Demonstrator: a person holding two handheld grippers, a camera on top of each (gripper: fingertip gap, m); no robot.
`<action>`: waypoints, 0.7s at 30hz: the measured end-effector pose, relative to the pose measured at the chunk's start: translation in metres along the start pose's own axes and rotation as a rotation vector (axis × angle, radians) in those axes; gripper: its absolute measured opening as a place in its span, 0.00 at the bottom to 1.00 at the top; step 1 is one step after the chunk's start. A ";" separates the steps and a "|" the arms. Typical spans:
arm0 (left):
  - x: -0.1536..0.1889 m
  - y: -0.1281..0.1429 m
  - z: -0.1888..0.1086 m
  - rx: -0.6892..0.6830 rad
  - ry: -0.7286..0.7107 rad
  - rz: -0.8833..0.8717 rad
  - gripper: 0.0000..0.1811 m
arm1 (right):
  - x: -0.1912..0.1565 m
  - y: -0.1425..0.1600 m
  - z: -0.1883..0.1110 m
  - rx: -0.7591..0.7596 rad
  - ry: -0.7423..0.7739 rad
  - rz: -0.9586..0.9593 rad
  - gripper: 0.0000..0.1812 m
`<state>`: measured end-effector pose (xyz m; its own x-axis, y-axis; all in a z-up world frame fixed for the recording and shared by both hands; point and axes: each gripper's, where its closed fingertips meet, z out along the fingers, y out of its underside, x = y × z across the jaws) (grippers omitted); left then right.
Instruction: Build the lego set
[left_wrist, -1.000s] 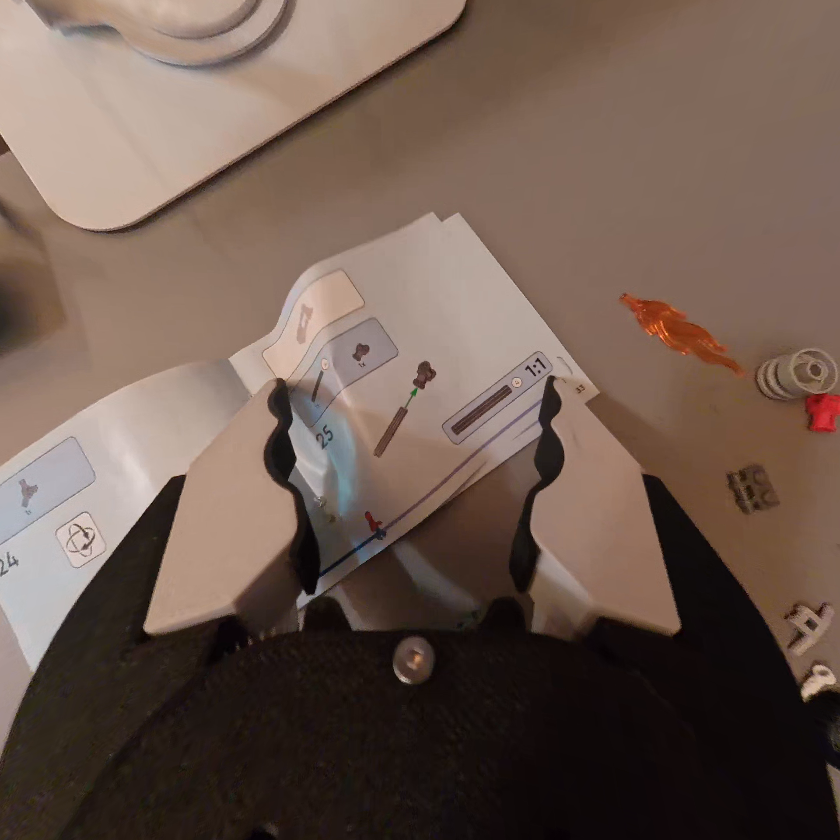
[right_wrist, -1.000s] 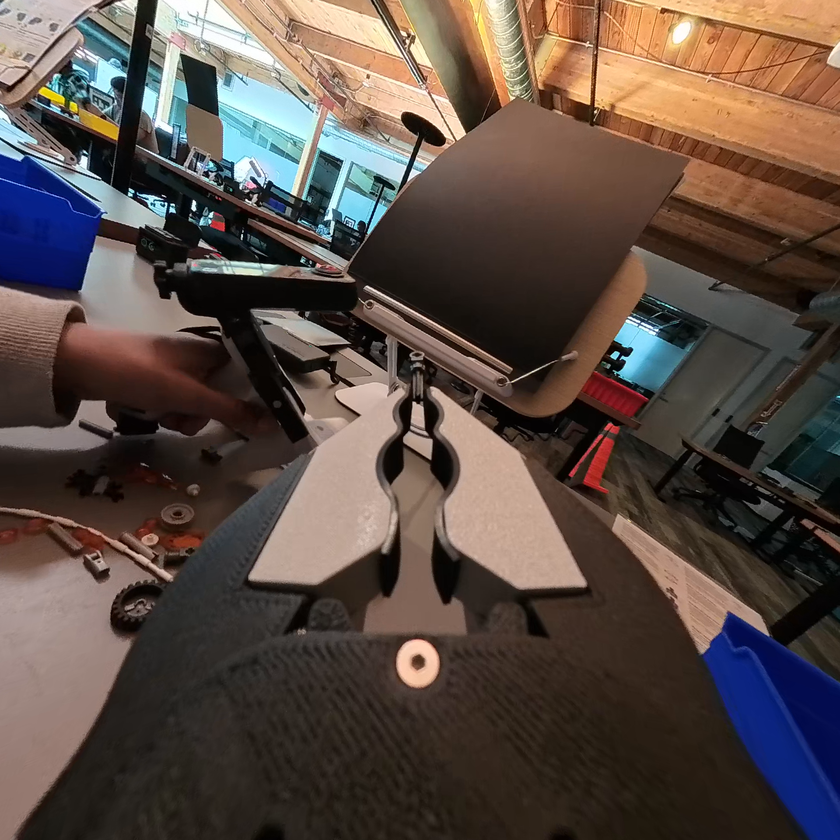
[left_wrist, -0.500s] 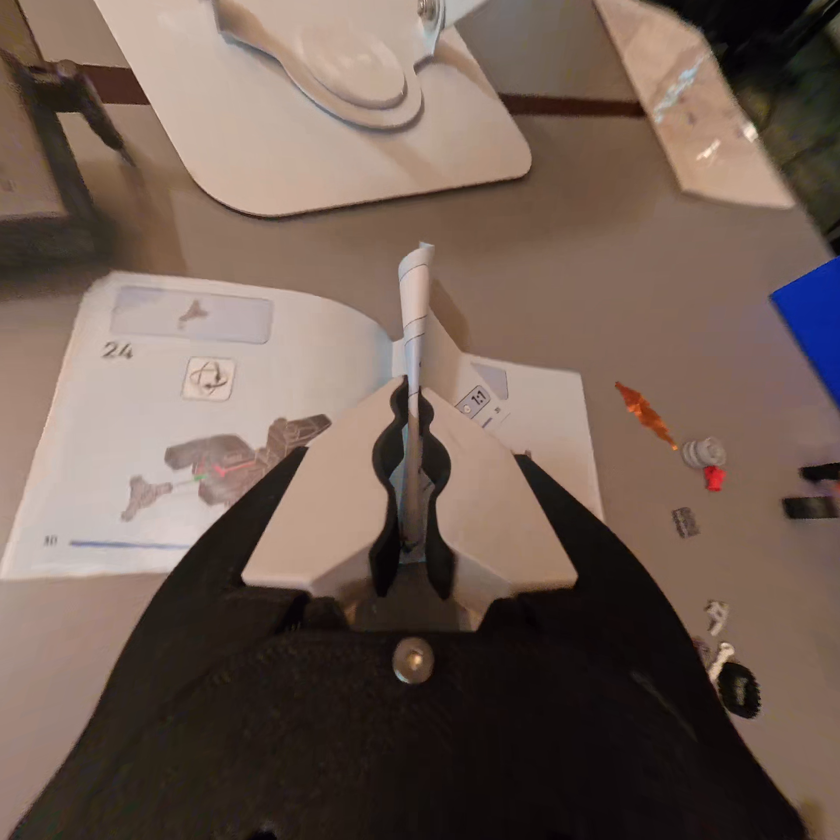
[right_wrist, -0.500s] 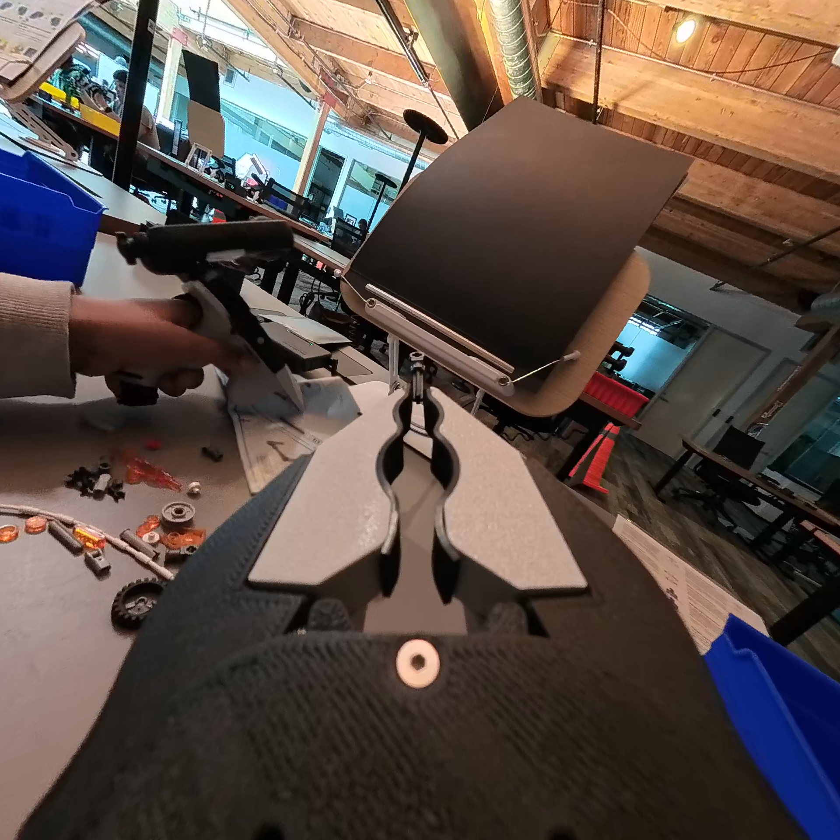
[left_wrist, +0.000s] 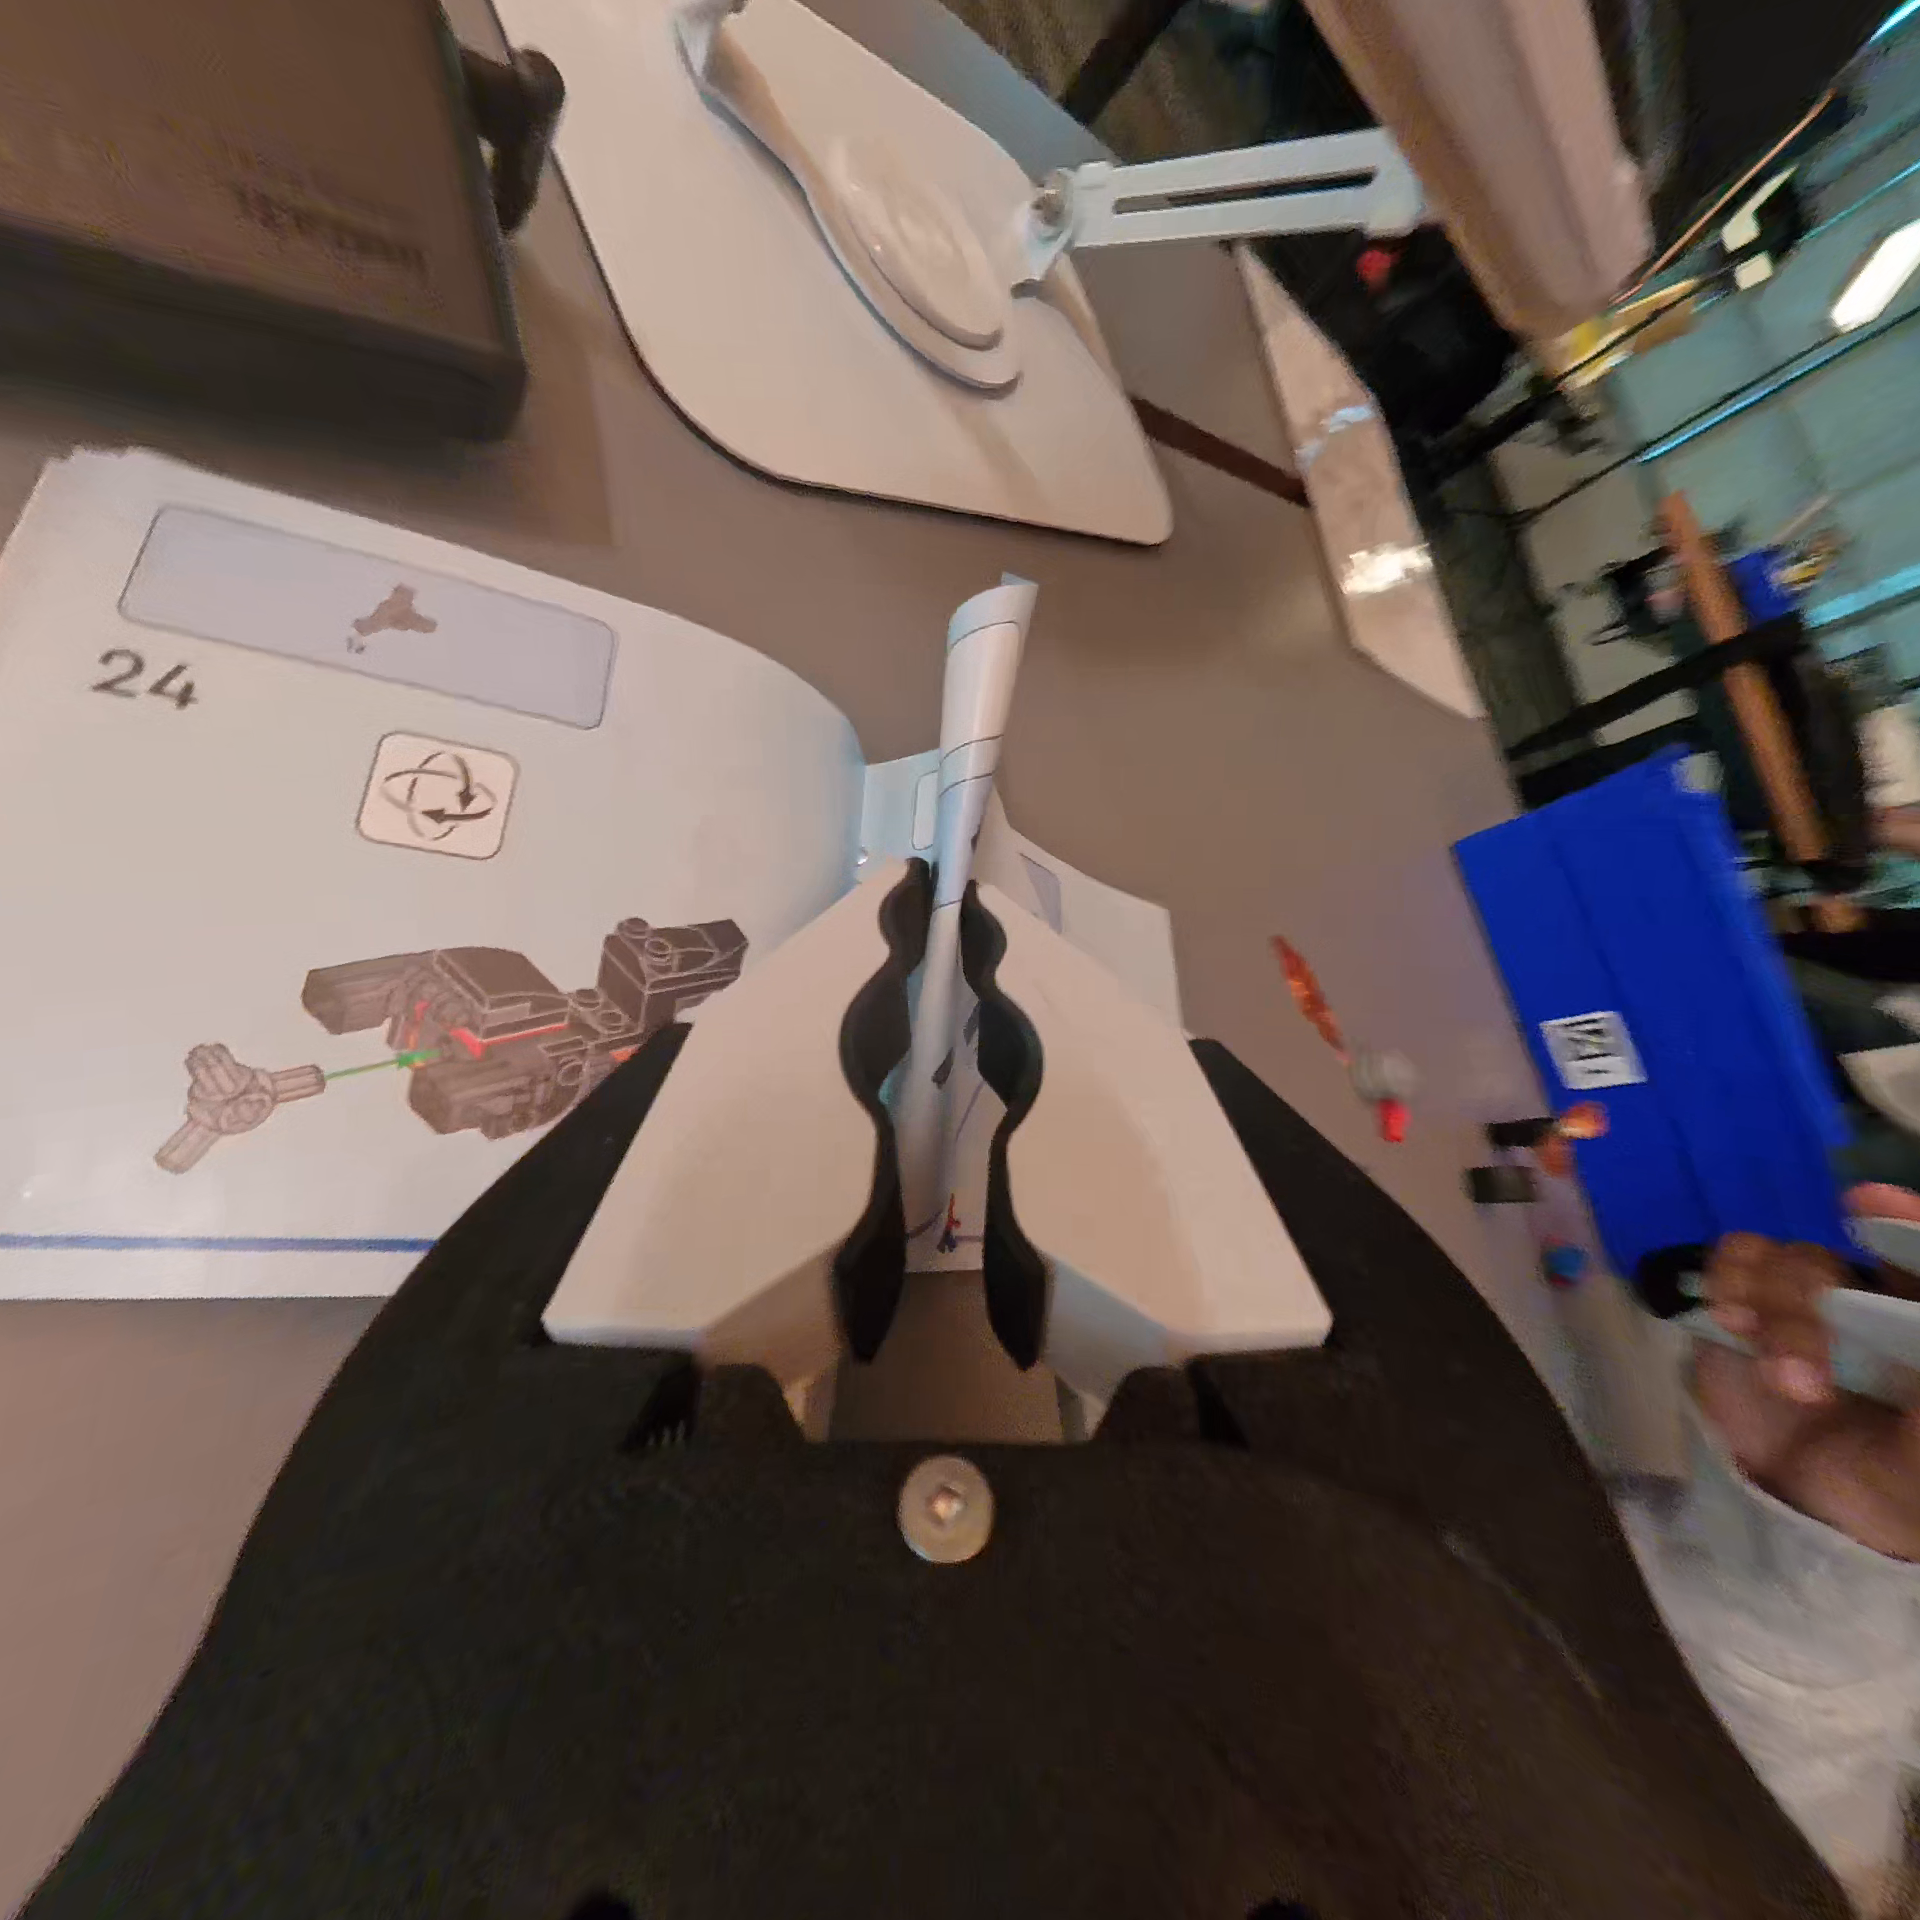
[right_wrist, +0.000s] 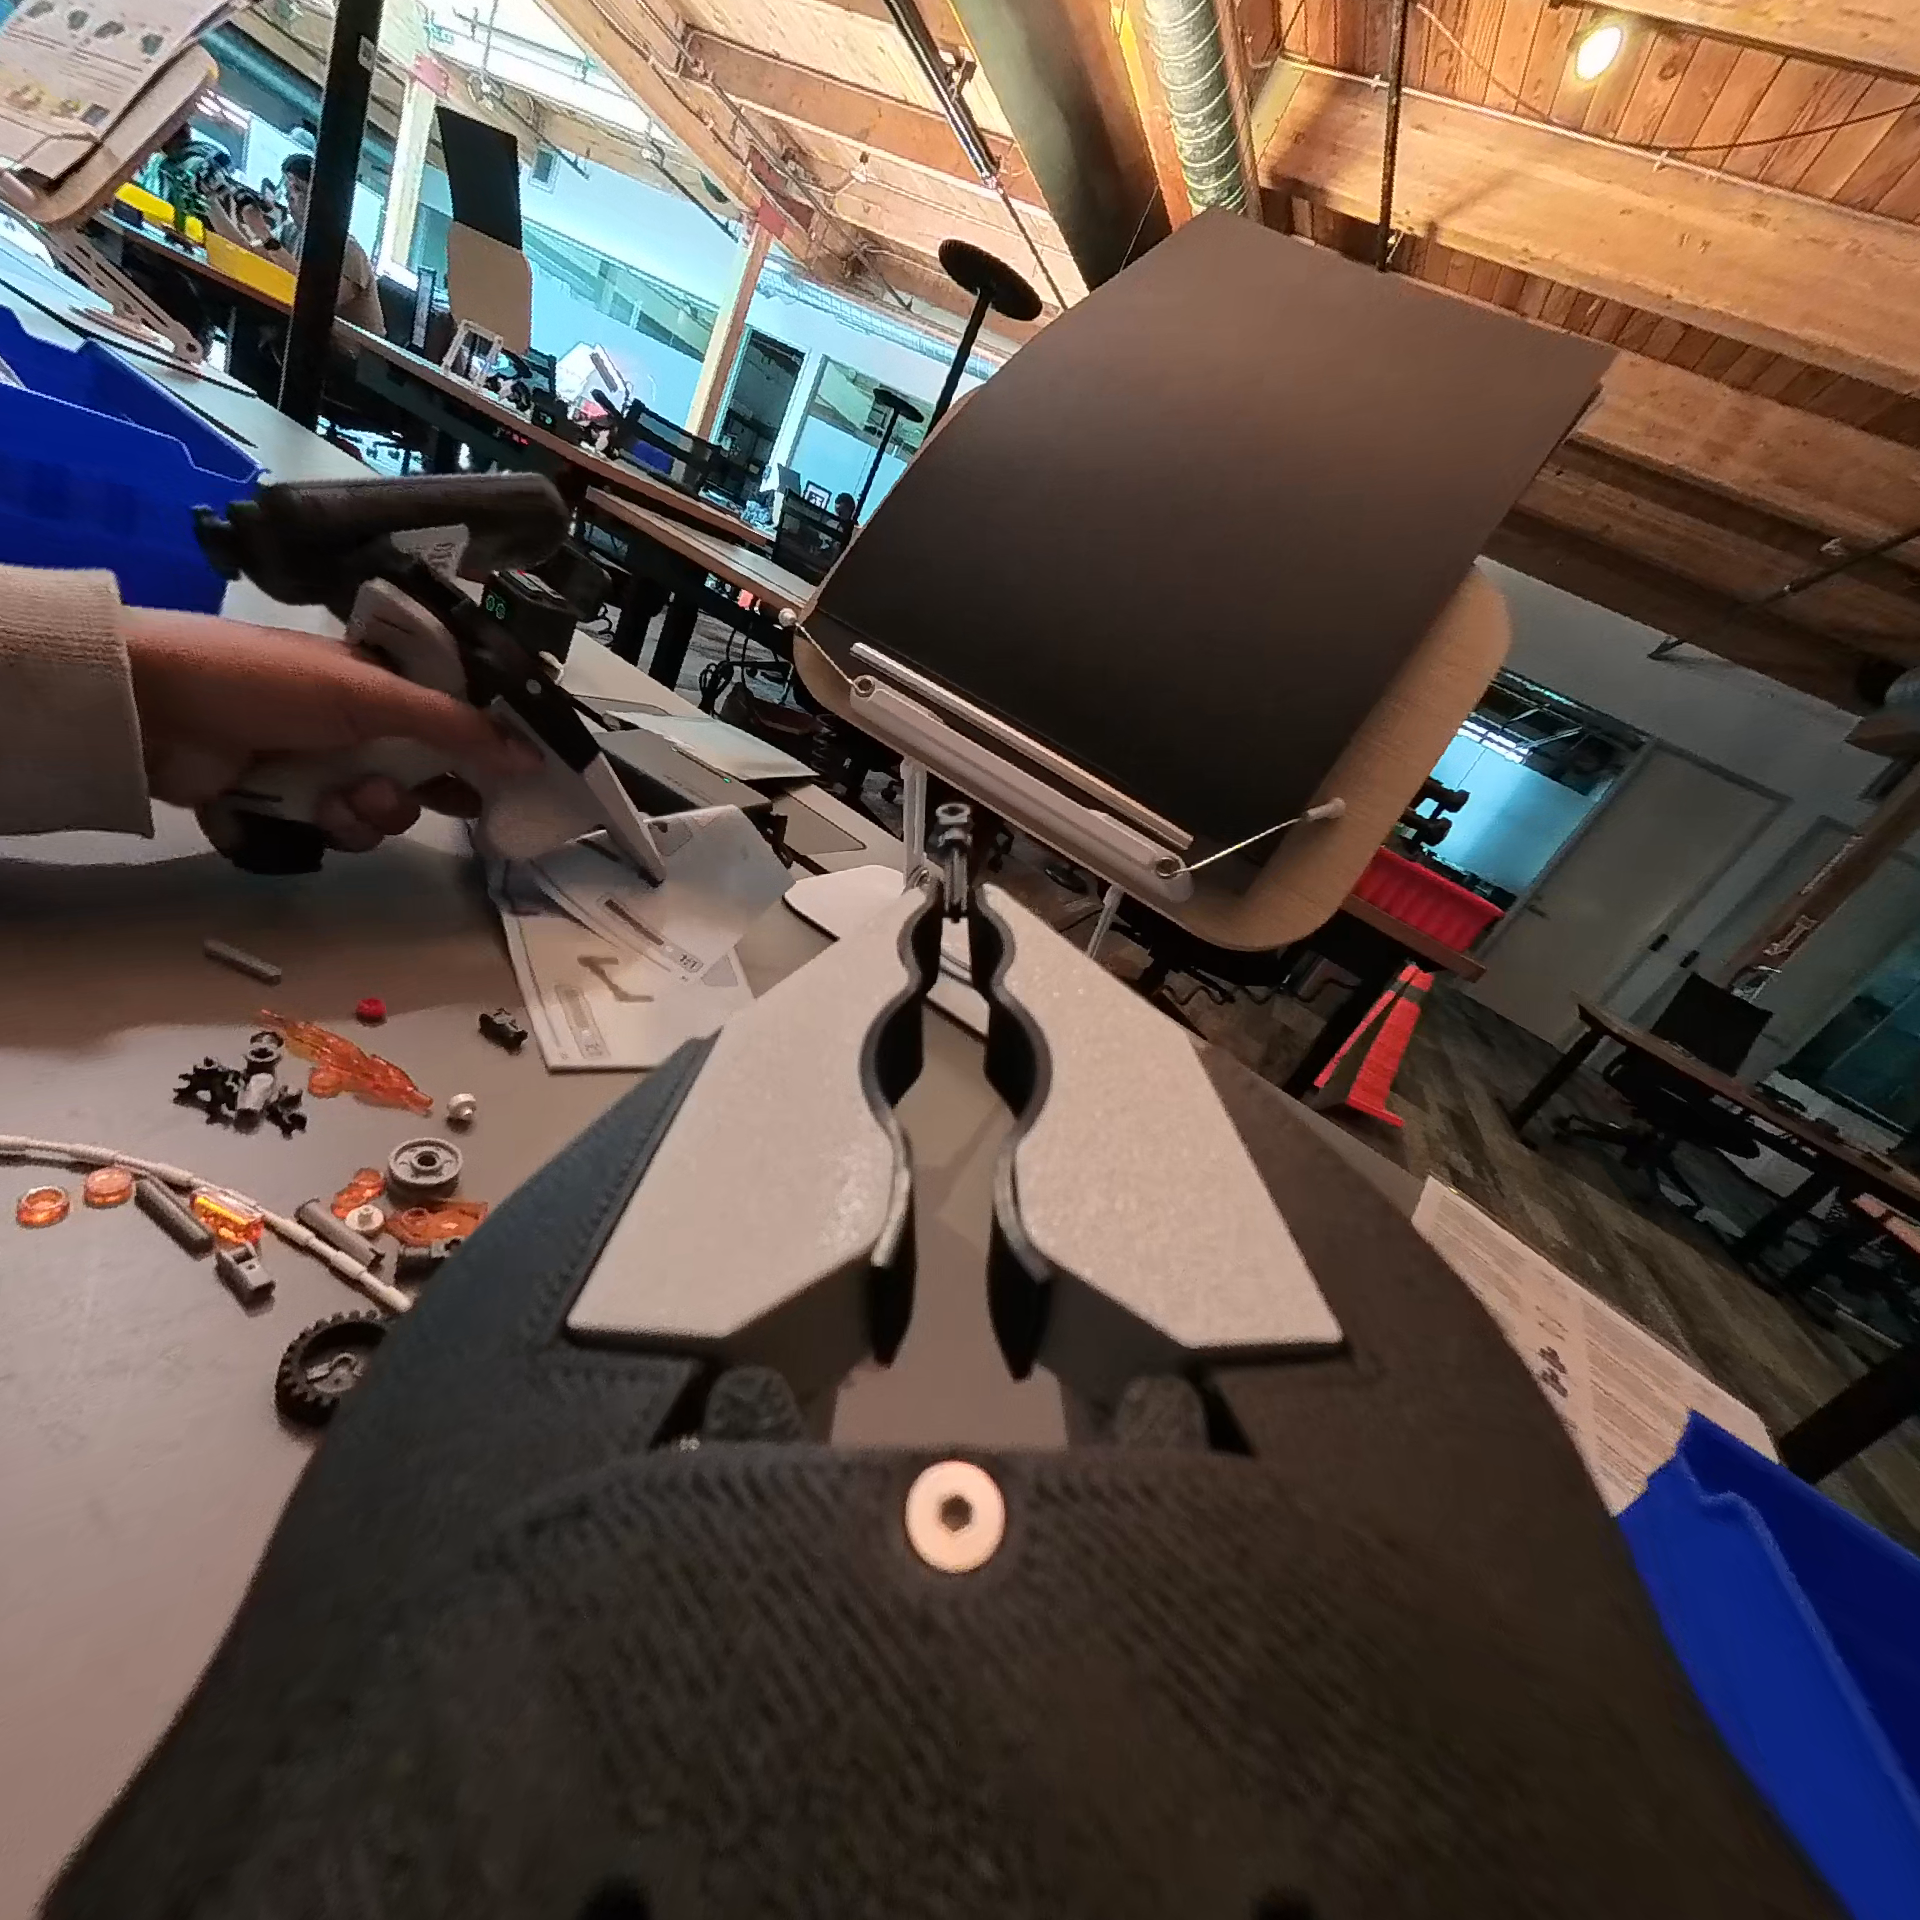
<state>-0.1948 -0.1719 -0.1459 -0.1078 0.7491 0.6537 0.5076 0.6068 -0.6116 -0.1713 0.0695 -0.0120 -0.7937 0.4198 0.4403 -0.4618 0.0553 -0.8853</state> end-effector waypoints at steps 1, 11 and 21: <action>0.004 0.000 -0.001 0.005 0.052 -0.045 0.01 | -0.001 0.001 0.000 -0.003 -0.003 0.000 0.01; 0.027 -0.001 -0.001 0.039 0.213 -0.169 0.00 | -0.038 0.057 0.034 -0.284 -0.184 0.048 0.01; 0.040 -0.001 -0.006 0.047 0.311 -0.233 0.00 | -0.077 0.120 0.112 -0.627 -0.373 -0.009 0.01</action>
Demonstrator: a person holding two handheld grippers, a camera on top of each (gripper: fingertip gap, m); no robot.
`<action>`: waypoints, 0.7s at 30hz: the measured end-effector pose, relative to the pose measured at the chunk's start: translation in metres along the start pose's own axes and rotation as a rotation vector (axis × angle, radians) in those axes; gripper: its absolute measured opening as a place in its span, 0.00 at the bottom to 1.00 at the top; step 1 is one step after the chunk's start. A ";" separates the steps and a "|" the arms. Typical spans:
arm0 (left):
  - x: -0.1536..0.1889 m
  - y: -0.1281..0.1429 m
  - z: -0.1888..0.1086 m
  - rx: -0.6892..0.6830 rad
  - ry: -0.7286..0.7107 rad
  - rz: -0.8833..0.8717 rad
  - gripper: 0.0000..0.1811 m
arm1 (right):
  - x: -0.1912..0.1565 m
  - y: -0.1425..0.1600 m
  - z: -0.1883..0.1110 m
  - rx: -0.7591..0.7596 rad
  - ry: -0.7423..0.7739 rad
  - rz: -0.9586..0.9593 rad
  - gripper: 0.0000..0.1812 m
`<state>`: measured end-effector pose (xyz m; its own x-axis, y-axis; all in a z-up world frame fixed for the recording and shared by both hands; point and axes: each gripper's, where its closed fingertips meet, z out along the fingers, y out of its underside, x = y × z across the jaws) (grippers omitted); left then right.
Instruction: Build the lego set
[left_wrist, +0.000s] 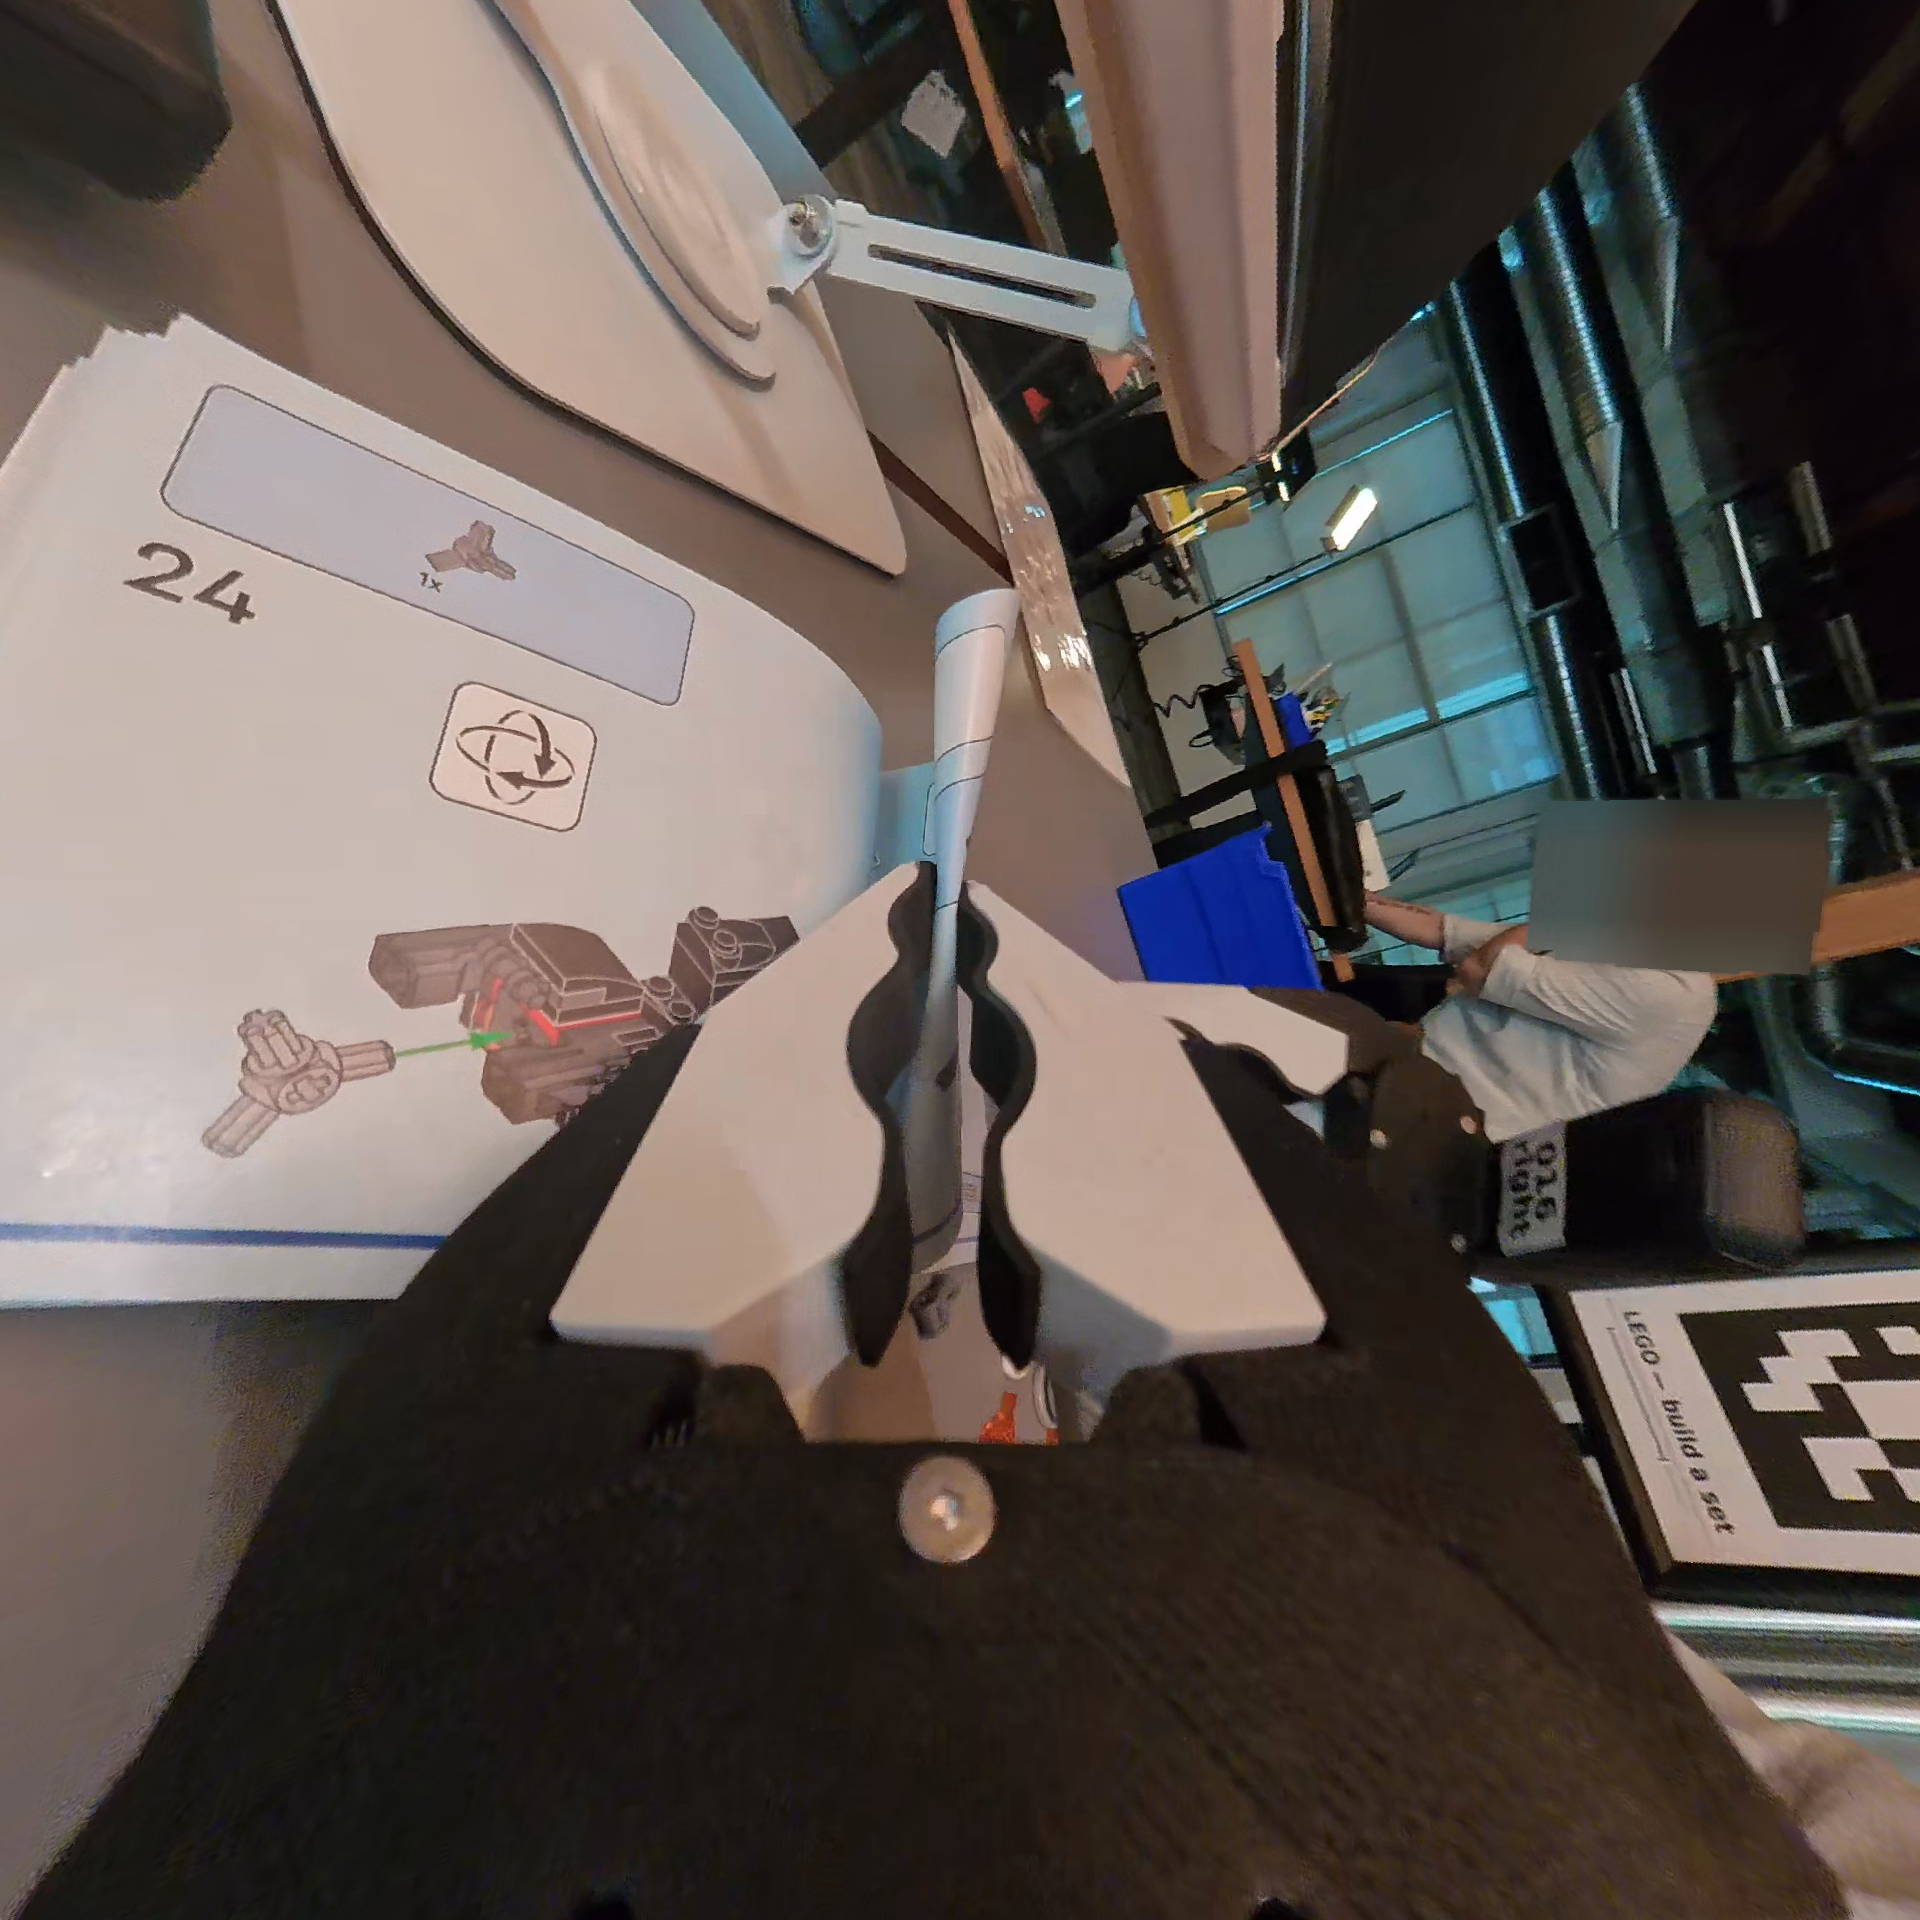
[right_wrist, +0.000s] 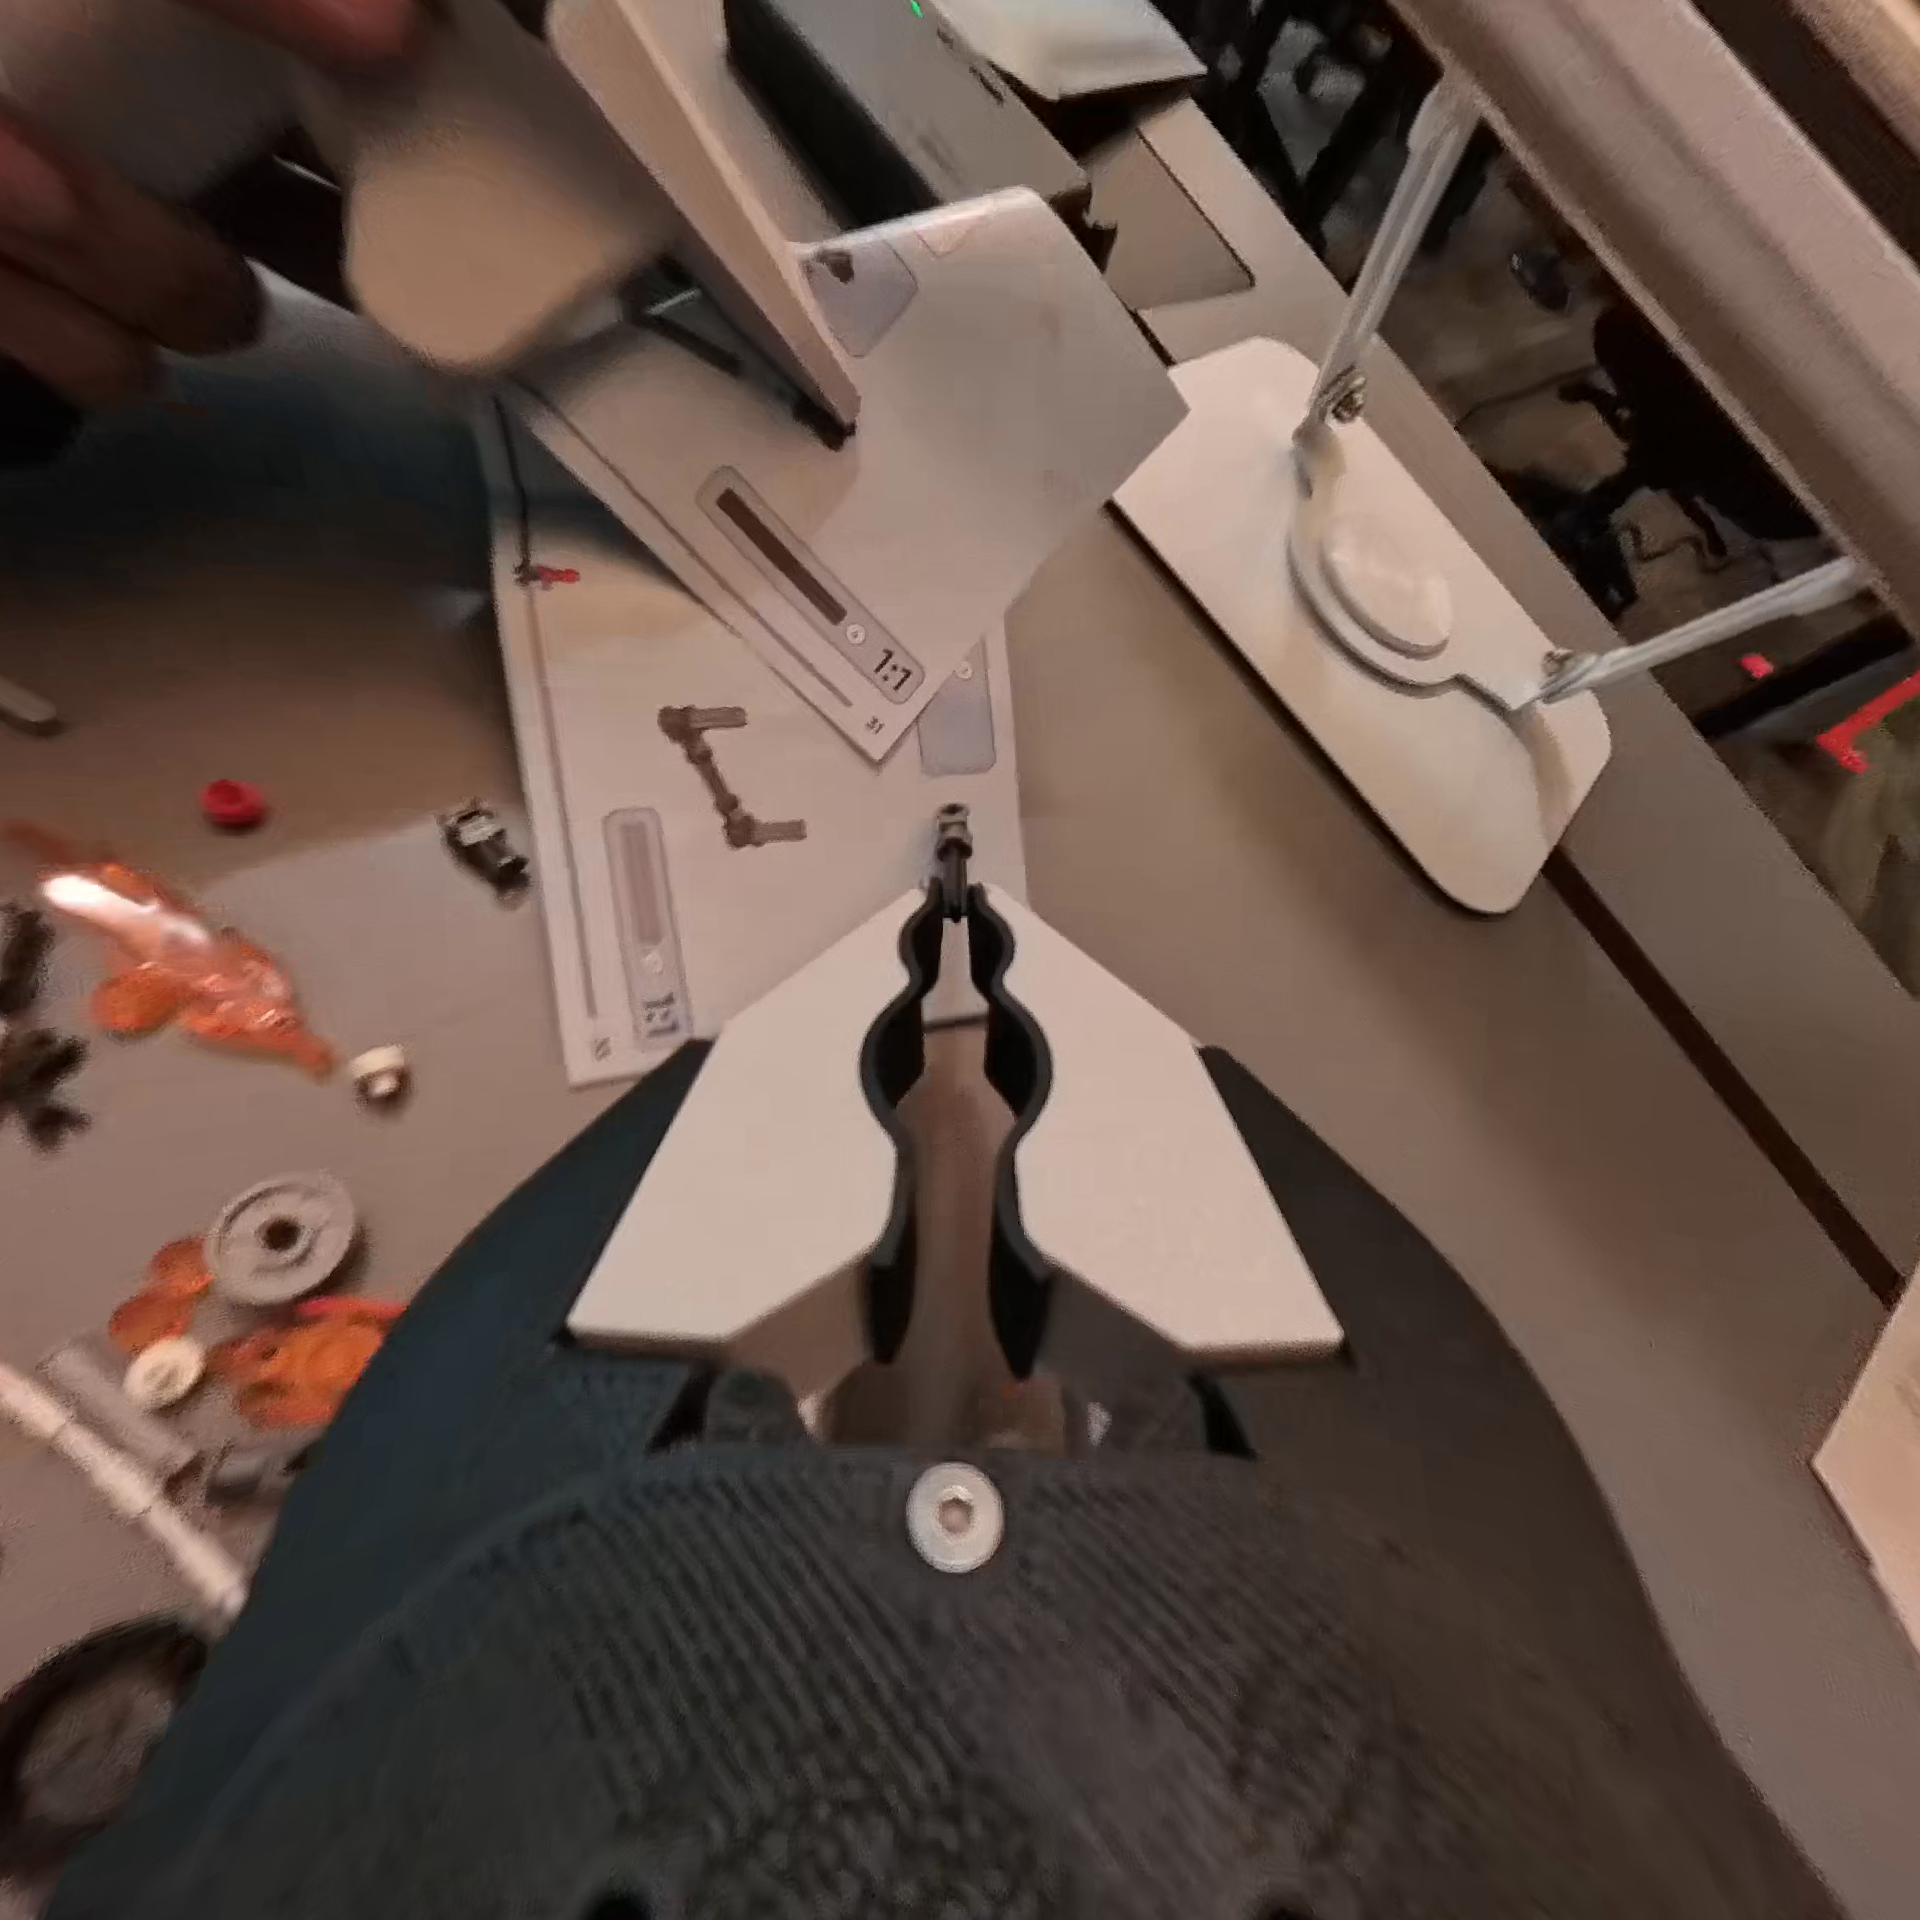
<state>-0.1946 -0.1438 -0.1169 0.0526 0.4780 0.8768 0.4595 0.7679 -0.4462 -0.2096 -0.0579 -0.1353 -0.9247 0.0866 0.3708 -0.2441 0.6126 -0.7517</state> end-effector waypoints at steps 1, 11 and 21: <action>0.001 0.001 0.000 -0.006 0.010 -0.006 0.00 | 0.002 0.000 0.006 -0.016 0.010 -0.002 0.01; -0.006 0.017 0.003 -0.132 -0.066 0.076 0.15 | -0.016 -0.011 0.021 0.024 -0.055 -0.023 0.01; 0.014 0.003 -0.035 -0.102 -0.172 0.421 0.29 | -0.021 -0.048 -0.004 0.276 -0.176 0.159 0.01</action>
